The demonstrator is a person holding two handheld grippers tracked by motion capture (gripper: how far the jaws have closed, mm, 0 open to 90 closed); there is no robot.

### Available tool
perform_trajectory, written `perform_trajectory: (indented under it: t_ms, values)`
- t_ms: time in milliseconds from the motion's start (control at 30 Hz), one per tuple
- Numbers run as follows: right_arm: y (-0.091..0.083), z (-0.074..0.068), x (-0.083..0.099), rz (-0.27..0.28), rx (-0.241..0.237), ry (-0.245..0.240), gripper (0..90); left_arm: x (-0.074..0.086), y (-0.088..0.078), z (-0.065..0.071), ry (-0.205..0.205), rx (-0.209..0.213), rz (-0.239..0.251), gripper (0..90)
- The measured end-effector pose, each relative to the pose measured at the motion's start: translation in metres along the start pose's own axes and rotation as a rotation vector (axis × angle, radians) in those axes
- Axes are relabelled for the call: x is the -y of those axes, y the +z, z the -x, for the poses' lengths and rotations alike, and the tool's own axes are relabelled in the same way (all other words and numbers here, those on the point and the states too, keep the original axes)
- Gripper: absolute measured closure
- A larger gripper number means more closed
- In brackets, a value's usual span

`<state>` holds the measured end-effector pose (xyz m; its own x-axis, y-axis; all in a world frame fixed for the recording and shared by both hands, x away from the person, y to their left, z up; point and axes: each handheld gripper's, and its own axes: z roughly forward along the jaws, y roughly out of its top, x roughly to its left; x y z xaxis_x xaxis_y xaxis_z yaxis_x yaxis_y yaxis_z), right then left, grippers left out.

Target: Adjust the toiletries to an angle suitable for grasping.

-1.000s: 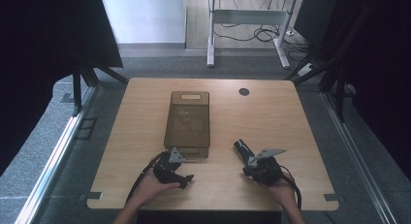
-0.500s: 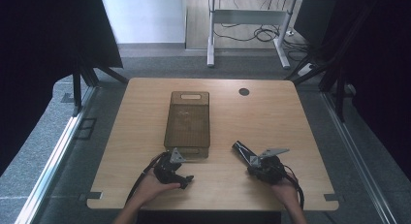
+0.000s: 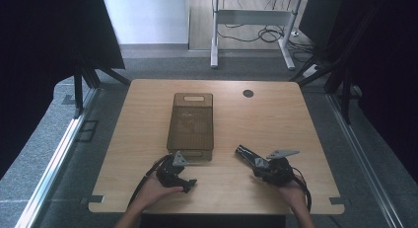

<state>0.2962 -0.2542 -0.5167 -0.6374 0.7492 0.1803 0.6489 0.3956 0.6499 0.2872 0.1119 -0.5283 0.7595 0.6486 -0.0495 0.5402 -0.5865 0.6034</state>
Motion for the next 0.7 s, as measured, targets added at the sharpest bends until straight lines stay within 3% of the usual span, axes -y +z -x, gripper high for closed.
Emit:
perform_trajectory:
  t_ms: [233,333,367,500,700]
  values:
    - [-0.006,-0.004,-0.008,0.05,0.004,-0.004,60.2,0.0,-0.003,-0.002,0.005,0.006,0.004,16.6]
    - [-0.007,-0.004,-0.01,0.054,0.006,-0.005,56.9,0.0,-0.004,-0.002,0.009,0.003,0.006,16.6]
    - [-0.007,-0.004,-0.011,0.058,0.027,-0.01,51.8,0.0,-0.005,-0.002,0.009,0.003,0.006,16.6]
    - [-0.009,-0.005,-0.011,0.065,0.033,-0.016,48.8,-0.001,-0.007,-0.002,0.007,-0.001,0.014,16.6]
    - [-0.015,-0.003,-0.01,0.063,0.096,-0.01,41.5,-0.002,-0.007,0.004,0.011,-0.005,0.007,16.6]
